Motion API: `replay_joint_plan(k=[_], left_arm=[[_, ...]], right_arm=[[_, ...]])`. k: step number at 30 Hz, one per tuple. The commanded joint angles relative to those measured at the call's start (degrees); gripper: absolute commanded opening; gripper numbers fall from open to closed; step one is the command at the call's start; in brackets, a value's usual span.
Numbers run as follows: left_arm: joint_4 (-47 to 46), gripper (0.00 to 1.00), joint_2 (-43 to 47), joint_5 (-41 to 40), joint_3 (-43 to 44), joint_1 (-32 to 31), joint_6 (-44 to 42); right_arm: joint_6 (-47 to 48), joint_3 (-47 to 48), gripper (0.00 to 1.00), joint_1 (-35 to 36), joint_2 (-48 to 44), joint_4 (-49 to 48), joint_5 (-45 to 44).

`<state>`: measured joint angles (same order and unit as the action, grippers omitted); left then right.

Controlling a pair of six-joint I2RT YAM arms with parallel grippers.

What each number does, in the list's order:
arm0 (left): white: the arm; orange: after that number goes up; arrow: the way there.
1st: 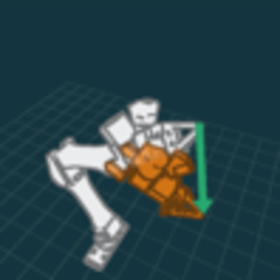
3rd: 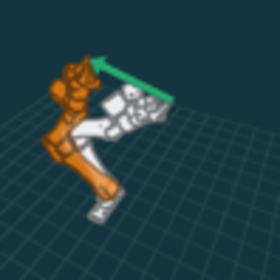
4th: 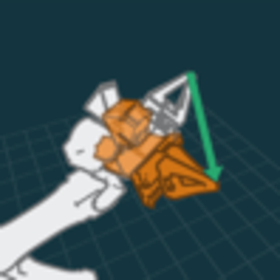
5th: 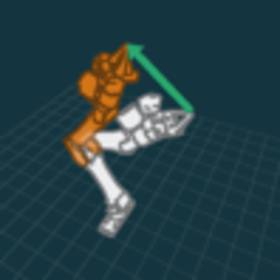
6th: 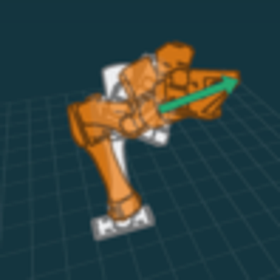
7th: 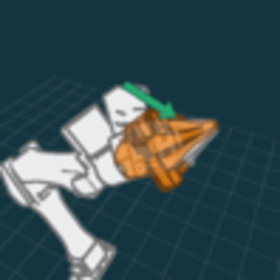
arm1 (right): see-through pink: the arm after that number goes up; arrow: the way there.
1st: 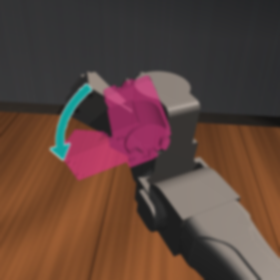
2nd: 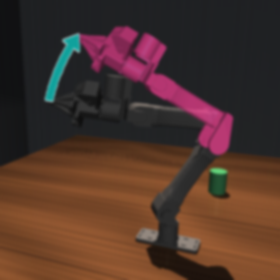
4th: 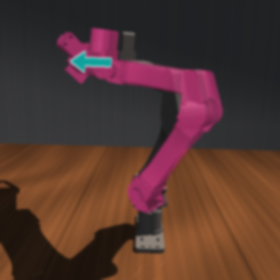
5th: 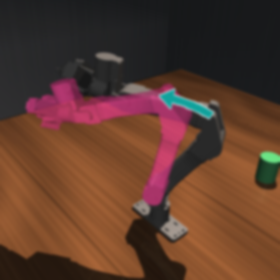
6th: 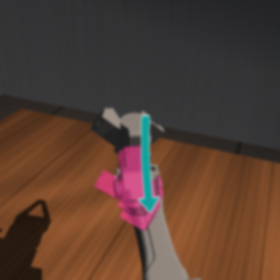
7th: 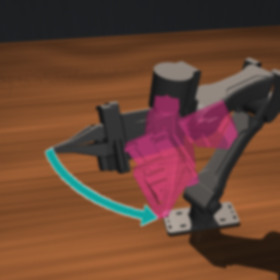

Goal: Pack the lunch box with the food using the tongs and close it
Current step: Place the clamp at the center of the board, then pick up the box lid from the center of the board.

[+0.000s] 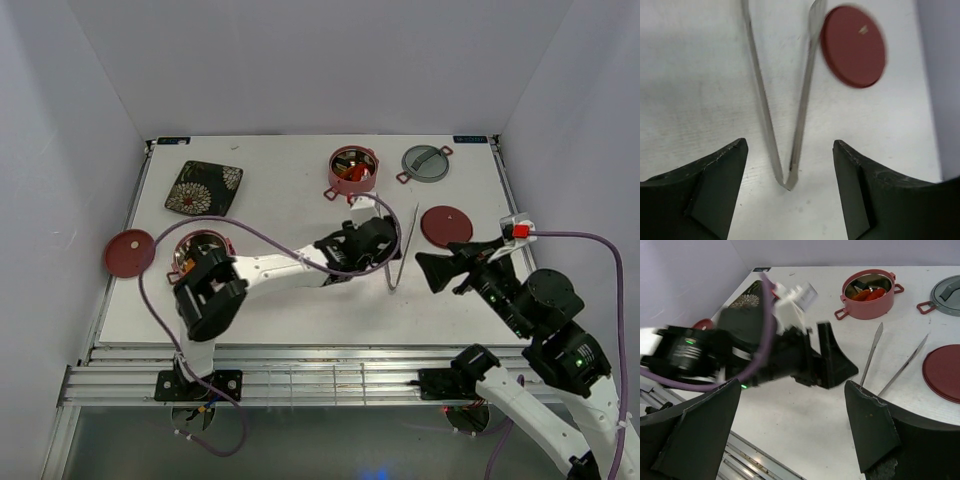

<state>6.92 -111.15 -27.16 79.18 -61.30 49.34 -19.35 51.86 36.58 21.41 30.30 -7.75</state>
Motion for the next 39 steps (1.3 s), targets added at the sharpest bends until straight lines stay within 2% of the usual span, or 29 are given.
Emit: replay_joint_plan(k=[1, 5, 7, 9, 11, 13, 15, 17, 18, 20, 21, 23, 27, 31, 39], left_arm=[[3.1, 0.8, 13.6, -3.6, -0.9, -0.2, -4.9], [6.9, 0.8, 23.2, -5.6, -4.0, 0.6, -10.9], [9.2, 0.8, 26.9, -5.3, -7.0, 3.7, -12.8], [9.7, 0.8, 32.8, -0.9, -10.1, 8.4, -13.1], [7.9, 0.8, 38.5, 4.2, -16.0, 11.5, -14.4], [6.4, 0.8, 41.6, 4.8, -21.0, 13.8, -16.9], [6.0, 0.8, 44.5, 4.4, -23.4, 14.3, -18.3], [5.7, 0.8, 45.3, 5.1, -25.9, 14.4, -19.8], [5.6, 0.8, 45.8, 5.7, -26.5, 14.4, -20.3], [5.8, 0.8, 45.9, 5.5, -28.1, 14.4, -19.5], [5.4, 0.8, 46.8, 6.3, -28.7, 14.3, -18.6], [3.2, 0.8, 48.4, 8.4, -31.8, 14.3, -17.9], [-3.8, 0.8, 53.7, 10.3, -39.4, 14.3, -17.9], [-6.5, 0.8, 57.3, 9.8, -44.4, 14.1, -18.4], [-10.2, 0.8, 62.9, 4.8, -52.0, 14.2, -20.2]], right_arm=[[-1.0, -0.2, 0.9, 0.3, 2.4, -6.0, 2.6], [-1.5, -0.5, 0.9, 0.3, 7.6, -7.8, 0.8], [-1.1, -0.2, 0.9, 0.3, 12.1, -9.7, 0.6], [0.3, 0.2, 0.9, 0.3, 16.7, -11.5, -0.2], [0.7, 2.5, 0.9, 0.3, 22.1, -11.4, -4.9], [1.4, 4.4, 0.9, 0.1, 25.2, -11.7, -11.4], [1.9, 5.8, 0.91, -0.9, 29.9, -11.5, -14.1], [1.6, 7.1, 0.93, -4.9, 33.6, -11.6, -13.9], [1.2, 7.5, 0.97, -6.9, 34.5, -11.6, -12.4], [-0.2, 7.5, 1.0, -14.1, 36.1, -11.8, -7.6], [-0.7, 7.1, 0.93, -16.1, 37.2, -11.9, -6.6], [-2.1, 6.7, 0.89, -22.5, 38.5, -11.6, -4.6], [-2.8, 3.6, 0.88, -31.8, 39.5, -12.2, -2.2], [-3.8, 2.2, 0.88, -38.5, 42.0, -12.7, 0.5], [-3.8, 0.6, 0.86, -42.5, 47.1, -14.7, 0.1]])
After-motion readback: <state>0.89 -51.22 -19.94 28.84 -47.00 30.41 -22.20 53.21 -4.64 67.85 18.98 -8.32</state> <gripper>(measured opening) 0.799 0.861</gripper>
